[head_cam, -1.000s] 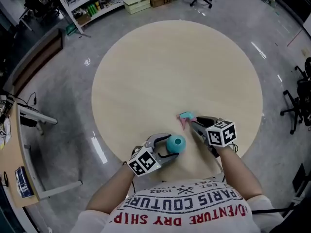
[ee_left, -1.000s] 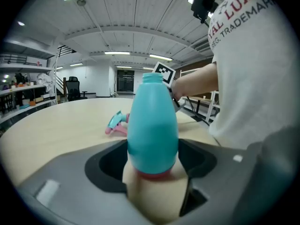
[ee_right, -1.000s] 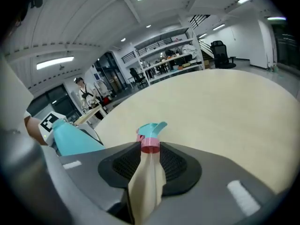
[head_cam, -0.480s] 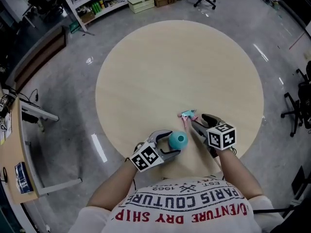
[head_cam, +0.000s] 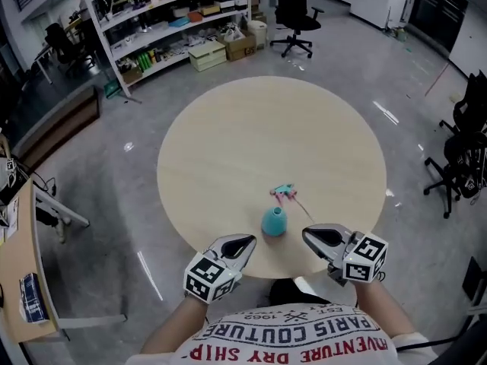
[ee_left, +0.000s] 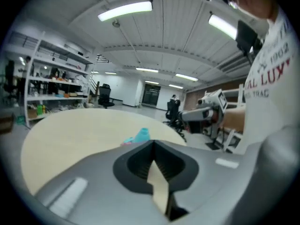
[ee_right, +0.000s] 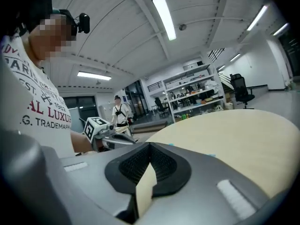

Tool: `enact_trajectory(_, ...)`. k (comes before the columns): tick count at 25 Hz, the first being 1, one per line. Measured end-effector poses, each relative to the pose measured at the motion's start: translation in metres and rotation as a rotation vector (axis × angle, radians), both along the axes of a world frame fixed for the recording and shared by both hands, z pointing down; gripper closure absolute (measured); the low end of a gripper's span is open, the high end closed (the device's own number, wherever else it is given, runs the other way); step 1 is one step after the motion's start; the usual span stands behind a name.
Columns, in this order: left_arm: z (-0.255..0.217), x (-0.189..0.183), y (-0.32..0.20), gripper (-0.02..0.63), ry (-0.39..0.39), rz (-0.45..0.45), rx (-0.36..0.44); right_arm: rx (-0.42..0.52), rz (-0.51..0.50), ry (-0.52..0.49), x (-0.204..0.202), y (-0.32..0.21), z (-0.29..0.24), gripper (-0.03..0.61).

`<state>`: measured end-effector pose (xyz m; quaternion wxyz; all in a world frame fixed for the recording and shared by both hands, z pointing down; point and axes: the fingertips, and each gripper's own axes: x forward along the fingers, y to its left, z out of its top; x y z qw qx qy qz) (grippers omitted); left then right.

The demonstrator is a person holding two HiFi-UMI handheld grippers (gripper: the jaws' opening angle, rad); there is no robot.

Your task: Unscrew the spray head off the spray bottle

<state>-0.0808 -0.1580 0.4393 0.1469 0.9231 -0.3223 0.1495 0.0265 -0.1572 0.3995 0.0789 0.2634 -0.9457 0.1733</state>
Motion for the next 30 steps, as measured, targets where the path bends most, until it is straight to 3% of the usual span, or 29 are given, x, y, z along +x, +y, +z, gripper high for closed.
enact_trajectory(2,-0.017,0.02,0.027,0.612,0.054,0.074,-0.013,0.005,-0.045,0.013,-0.009,0.031,-0.003,0.577)
enact_trajectory(4,-0.025,0.031,0.056,0.612,0.054,0.126,-0.002,0.014,-0.075,0.027,-0.016,0.06,-0.006,0.577)
enact_trajectory(9,-0.037,0.048,0.13,0.612,0.097,0.163,-0.019,0.028,-0.091,0.013,-0.01,0.131,-0.005,0.577)
enact_trajectory(13,-0.038,0.064,0.204,0.612,0.08,0.153,-0.011,0.073,-0.082,0.013,0.004,0.208,-0.007,0.577)
enact_trajectory(17,-0.051,0.11,0.307,0.612,0.056,0.174,0.053,0.147,-0.083,0.027,0.048,0.309,-0.014,0.577)
enact_trajectory(23,-0.073,0.161,0.46,0.612,0.012,0.206,0.093,0.141,-0.081,0.013,0.089,0.45,-0.029,0.577)
enact_trajectory(30,-0.096,0.172,0.54,0.612,-0.016,0.188,0.092,0.146,-0.099,-0.032,0.092,0.526,-0.06,0.578)
